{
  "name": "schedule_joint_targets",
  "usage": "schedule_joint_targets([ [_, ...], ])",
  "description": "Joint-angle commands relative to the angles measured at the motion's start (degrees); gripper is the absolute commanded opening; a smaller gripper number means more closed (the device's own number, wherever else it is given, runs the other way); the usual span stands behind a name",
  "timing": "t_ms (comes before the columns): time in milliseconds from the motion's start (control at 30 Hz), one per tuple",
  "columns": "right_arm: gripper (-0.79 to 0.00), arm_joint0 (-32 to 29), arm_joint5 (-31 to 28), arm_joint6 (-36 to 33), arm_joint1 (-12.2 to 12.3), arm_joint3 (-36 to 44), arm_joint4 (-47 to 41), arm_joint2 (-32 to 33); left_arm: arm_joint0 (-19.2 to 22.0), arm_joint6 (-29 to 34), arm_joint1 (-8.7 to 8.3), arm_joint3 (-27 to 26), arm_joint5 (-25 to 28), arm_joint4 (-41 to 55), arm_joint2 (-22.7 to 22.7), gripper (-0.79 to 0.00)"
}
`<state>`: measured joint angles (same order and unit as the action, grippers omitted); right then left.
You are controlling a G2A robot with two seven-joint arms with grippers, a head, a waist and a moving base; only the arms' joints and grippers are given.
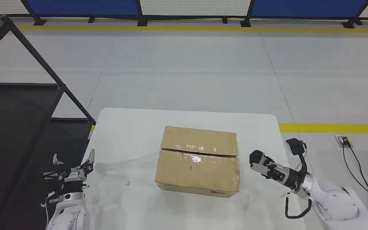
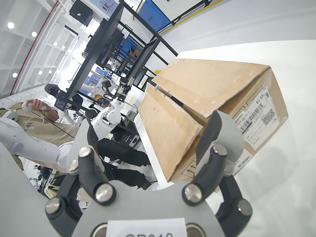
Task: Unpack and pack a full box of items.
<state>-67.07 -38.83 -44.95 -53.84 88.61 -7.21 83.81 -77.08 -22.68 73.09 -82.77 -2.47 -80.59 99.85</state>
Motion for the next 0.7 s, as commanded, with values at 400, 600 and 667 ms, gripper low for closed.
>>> schedule_joint_targets([
  [400, 0.0, 3.7, 3.5, -3.6, -0.3, -5.6, -2.1, -2.8, -0.6, 6.8, 0.25, -2.9, 7.5, 5.1, -3.0, 0.0],
  [600, 0.0, 7.5, 1.9, -10.0, -0.7, -8.8, -5.2, -6.8, -4.3, 11.9, -0.43, -8.9, 20.0, 10.8, -1.4, 0.0],
  [667, 0.0, 8.7, 1.6, -10.9, -0.8, -9.8, -5.9, -7.9, -5.4, 12.5, -0.66, -10.3, 23.4, 11.9, -1.0, 0.0],
])
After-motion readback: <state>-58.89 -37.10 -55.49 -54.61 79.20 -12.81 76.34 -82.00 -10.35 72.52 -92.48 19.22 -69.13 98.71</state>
